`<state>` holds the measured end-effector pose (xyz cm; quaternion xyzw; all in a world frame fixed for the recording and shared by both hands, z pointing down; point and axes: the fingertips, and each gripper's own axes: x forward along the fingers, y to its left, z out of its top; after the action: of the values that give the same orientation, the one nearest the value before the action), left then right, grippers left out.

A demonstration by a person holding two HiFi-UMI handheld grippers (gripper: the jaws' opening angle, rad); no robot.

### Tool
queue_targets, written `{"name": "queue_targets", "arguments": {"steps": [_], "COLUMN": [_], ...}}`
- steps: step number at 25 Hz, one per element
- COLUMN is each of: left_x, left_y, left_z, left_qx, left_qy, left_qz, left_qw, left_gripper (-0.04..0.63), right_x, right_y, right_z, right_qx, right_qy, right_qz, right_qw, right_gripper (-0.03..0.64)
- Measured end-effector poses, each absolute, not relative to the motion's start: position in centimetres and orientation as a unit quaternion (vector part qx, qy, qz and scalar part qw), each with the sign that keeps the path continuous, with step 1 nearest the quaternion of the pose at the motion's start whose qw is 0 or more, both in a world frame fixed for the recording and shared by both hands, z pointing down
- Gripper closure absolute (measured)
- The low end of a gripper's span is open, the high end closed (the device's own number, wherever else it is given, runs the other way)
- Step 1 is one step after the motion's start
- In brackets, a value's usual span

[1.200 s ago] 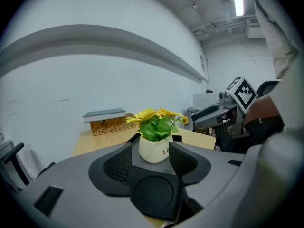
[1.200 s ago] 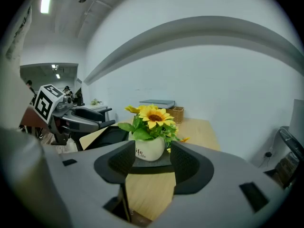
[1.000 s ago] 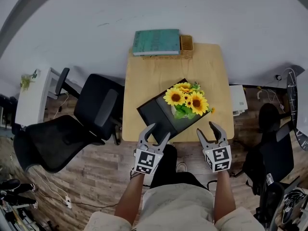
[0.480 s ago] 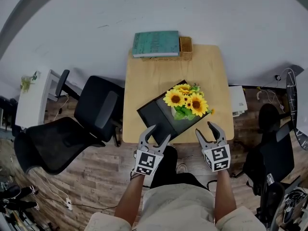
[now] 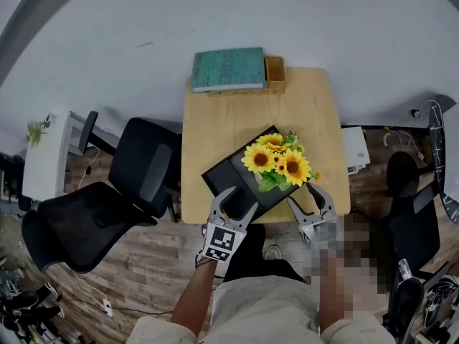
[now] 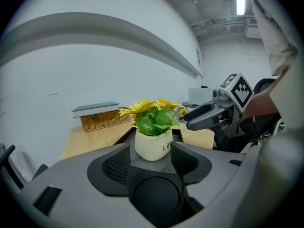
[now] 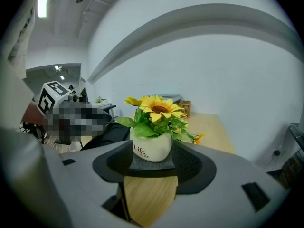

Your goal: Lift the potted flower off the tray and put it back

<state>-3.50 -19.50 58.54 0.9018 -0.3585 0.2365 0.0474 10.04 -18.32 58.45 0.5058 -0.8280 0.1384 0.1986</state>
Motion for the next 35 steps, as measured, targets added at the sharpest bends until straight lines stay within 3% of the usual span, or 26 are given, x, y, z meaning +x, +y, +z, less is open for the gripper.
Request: {"name": "queue_targets", "arguments": {"steps": [22, 35], "left_x": [0.3, 1.3], "left_y": [-24.0, -24.8], "left_z": [62.7, 63.6], "left_qx": [0.926, 0.934], "left_qy": [-0.220, -0.181], "left_qz": [0.301, 0.305], "left_qw": [0.054, 0.047], "left_gripper": [0.318, 0.310], "right_x": [8.4, 7.8], "right_y": [-22.9, -24.0], "right_z": [62.1, 63.1], "right_qx": [0.442, 0.404], "right_qy": [-0.844, -0.856], "right_qz": [0.182, 0.193], "right_qw": [0.242, 0.260], "right_gripper": [0.281, 0.278]}}
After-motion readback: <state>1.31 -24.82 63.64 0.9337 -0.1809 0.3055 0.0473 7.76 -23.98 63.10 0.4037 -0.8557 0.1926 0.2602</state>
